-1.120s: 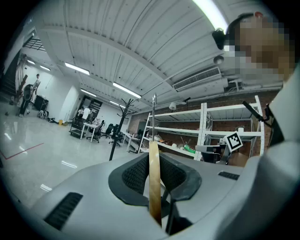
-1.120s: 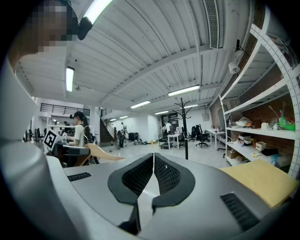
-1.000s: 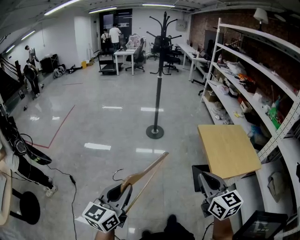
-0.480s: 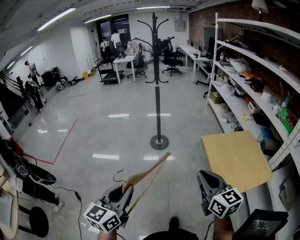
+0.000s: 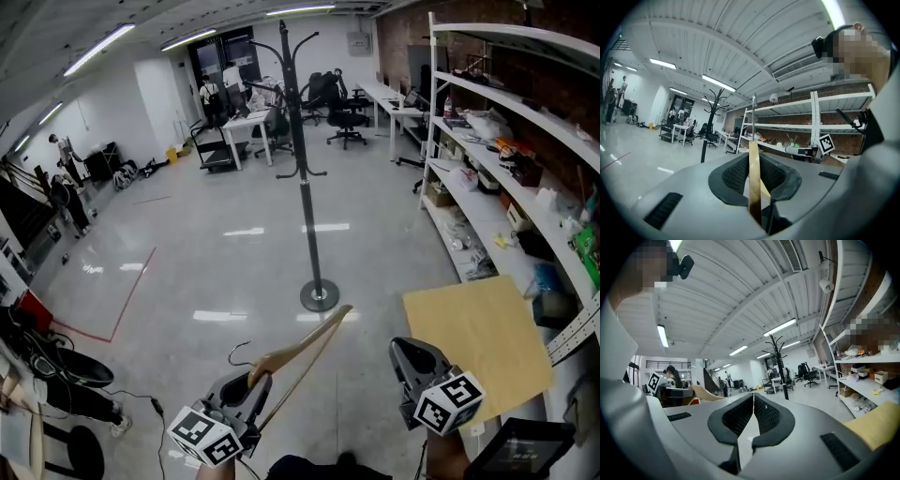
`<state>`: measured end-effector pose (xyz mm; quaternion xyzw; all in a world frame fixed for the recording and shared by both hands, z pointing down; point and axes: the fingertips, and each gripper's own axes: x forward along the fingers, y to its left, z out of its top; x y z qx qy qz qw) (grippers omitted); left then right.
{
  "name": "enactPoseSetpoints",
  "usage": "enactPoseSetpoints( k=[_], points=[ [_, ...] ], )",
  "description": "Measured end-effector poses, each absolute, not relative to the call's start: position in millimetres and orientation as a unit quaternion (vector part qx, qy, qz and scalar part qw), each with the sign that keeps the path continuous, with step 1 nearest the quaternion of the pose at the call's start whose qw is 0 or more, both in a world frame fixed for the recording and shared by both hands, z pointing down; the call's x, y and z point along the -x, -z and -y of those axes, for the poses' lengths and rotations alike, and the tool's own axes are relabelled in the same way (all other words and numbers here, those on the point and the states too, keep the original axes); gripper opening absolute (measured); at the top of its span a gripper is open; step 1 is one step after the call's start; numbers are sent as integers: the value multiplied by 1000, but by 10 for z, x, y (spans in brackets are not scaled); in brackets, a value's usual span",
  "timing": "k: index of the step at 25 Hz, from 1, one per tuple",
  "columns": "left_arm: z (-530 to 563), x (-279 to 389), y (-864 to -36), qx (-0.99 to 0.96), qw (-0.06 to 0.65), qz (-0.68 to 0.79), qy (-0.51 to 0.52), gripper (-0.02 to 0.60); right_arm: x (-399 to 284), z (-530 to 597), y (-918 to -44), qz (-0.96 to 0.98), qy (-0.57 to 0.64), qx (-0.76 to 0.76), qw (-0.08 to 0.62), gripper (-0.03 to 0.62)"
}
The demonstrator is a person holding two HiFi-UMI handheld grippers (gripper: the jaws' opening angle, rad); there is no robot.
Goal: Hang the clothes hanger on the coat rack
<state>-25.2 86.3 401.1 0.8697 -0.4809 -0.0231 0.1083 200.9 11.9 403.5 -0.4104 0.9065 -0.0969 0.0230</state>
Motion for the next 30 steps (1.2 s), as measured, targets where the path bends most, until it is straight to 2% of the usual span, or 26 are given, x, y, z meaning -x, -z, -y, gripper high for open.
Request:
enactPoseSetpoints(
  k=[13, 21, 26, 30],
  points=[
    [542, 444, -4116, -878, 101, 468, 31, 51, -1832, 1189, -4112, -904, 85, 419, 5, 8],
    [1504, 1119, -3926, -885, 68, 461, 28, 52, -1192, 2177, -3879, -905, 56, 423, -4, 8],
    [2150, 1557, -3930, -890, 76, 448, 40, 52, -783, 2727, -3940, -907, 67, 416, -17, 8],
    [2637, 1652, -3999, -896, 86, 435, 37, 52, -716, 3098, -4041, -902, 74, 424, -27, 8]
  ],
)
